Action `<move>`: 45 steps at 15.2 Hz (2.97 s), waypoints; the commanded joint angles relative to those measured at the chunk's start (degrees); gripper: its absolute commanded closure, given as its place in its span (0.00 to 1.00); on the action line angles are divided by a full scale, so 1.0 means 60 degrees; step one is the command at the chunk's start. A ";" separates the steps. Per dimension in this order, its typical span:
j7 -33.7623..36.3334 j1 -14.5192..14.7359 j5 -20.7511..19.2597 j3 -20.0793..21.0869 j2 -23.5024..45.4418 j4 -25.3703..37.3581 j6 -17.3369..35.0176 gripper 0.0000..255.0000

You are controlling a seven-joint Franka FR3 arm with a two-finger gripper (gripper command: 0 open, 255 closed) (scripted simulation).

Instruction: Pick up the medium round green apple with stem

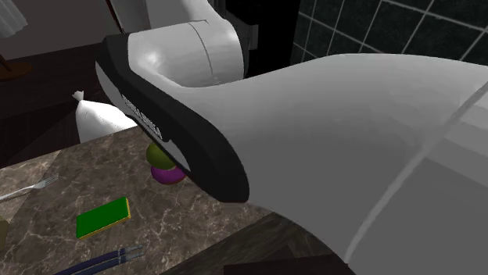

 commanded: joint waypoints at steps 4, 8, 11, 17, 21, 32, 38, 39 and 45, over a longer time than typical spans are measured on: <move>0.1050 0.0356 -0.0672 0.0550 0.1917 0.1700 0.0020 0.00; 0.1857 0.0908 -0.1361 0.0800 0.3550 0.3361 -0.0220 0.00; 0.2367 0.1488 -0.1906 0.0855 0.4867 0.4883 -0.0582 0.00; 0.2660 0.1952 -0.2276 0.0804 0.5858 0.5760 -0.0561 0.00; 0.2673 0.1874 -0.2279 0.0788 0.5839 0.5135 0.0037 0.00; 0.2657 0.1857 -0.2273 0.0786 0.5826 0.5112 0.0050 1.00; 0.2660 0.1960 -0.2277 0.0805 0.5863 0.5823 -0.0619 1.00; 0.2658 0.1982 -0.2281 0.0808 0.5877 0.5975 -0.0755 1.00; 0.2657 0.2155 -0.2338 0.0811 0.6037 0.7009 -0.1623 1.00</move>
